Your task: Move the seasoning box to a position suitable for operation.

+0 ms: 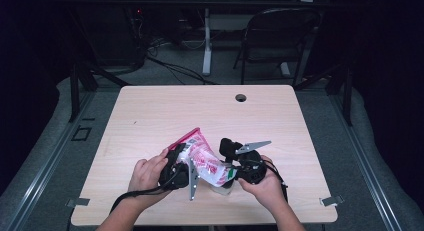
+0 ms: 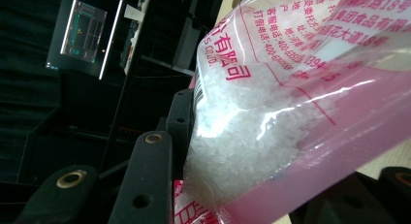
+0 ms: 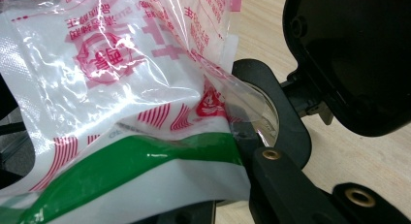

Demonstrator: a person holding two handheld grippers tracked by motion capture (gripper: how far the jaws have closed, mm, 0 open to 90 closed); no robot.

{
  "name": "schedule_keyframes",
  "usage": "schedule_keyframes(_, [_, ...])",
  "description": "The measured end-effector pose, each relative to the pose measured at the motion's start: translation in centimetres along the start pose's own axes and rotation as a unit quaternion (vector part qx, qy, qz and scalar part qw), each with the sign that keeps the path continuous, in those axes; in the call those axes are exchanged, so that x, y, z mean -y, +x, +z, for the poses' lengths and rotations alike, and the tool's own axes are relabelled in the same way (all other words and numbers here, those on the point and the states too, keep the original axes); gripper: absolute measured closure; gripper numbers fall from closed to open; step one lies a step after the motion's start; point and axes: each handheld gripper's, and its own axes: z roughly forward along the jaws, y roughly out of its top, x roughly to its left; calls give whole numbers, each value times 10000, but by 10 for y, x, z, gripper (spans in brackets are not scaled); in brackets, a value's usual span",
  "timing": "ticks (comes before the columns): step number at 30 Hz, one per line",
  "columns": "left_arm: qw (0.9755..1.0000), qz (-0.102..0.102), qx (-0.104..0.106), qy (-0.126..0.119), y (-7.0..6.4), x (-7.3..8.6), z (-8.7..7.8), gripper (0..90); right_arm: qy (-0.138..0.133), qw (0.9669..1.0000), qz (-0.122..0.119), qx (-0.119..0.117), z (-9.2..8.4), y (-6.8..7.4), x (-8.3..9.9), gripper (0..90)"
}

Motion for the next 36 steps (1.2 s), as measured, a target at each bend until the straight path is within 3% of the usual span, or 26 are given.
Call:
schedule_keyframes(15, [9999, 124, -88, -10, 0, -2, -1, 664, -17, 10000, 33, 6, 1, 1, 0, 900])
schedule_keyframes(36, [9998, 214, -31, 37, 2, -5, -3, 667, -13, 10000, 23, 19, 0, 1, 0, 900])
